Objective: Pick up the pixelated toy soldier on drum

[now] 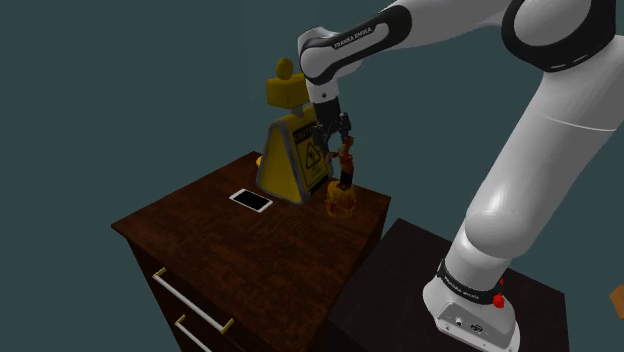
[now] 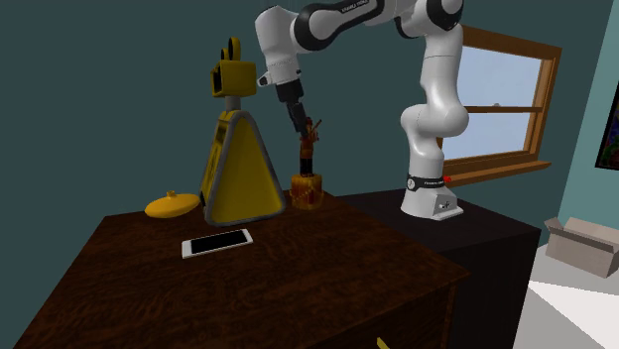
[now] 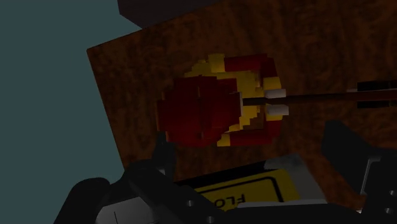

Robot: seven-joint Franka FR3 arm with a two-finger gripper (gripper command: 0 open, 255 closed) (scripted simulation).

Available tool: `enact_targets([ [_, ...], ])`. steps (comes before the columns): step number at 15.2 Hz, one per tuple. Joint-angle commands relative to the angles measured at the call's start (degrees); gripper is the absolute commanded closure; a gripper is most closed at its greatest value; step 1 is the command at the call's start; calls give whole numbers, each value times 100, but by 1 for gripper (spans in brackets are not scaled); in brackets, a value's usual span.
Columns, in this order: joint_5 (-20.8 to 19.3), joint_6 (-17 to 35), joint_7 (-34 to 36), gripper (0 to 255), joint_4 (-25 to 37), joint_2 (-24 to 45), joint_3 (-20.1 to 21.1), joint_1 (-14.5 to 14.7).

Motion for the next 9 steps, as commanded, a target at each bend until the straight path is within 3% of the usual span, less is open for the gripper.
enact_targets([
  [1,-2,144,15,0,-96,46,-1,0],
  [3,-3,187,19,0,-128,58,-1,-1],
  [4,-4,190,16,255,-137,51,-3,-3],
  [9,-4,192,17,255,-143,47,-2,-2],
])
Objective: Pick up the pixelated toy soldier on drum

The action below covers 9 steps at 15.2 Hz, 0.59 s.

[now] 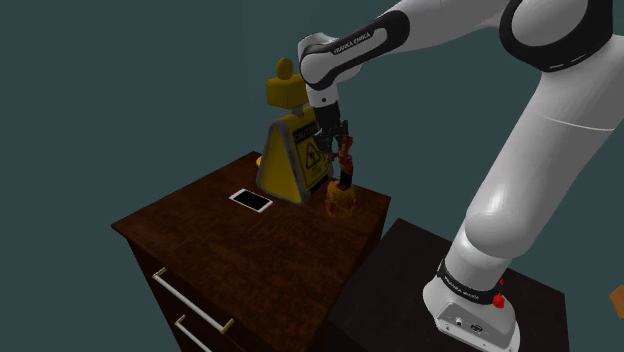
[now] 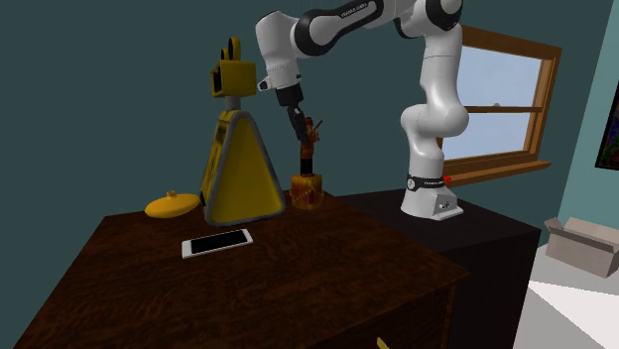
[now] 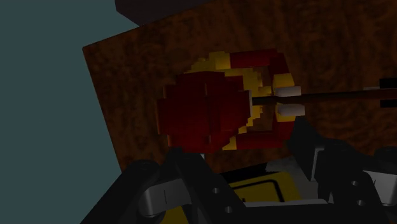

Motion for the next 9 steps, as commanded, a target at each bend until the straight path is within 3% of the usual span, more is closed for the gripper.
enact_targets([
  [1,1,0,0,255,-8,6,0,0],
  [9,8,-381,-29,255,288,-80,6,5],
])
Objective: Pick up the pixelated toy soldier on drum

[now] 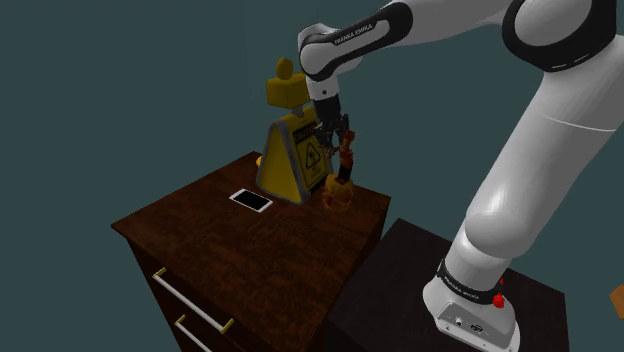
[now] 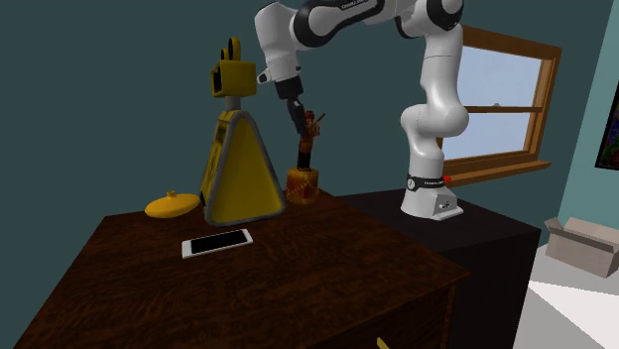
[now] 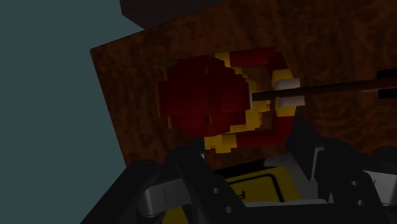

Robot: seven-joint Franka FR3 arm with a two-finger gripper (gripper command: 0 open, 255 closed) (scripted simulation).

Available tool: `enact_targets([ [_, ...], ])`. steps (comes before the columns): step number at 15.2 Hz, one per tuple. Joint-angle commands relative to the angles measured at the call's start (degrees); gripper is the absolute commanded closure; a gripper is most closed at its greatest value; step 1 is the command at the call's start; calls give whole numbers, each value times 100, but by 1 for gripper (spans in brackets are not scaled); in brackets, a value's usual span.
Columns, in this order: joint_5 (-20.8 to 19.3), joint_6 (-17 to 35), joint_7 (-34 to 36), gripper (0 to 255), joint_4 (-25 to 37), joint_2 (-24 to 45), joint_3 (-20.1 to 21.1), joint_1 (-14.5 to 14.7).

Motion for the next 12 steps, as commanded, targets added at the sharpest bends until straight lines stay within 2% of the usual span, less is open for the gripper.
enact_targets([
  [1,4,-141,-2,255,103,-42,7,6],
  [10,8,-822,-62,255,698,-130,16,12],
  [12,8,-834,-63,255,709,-131,16,12],
])
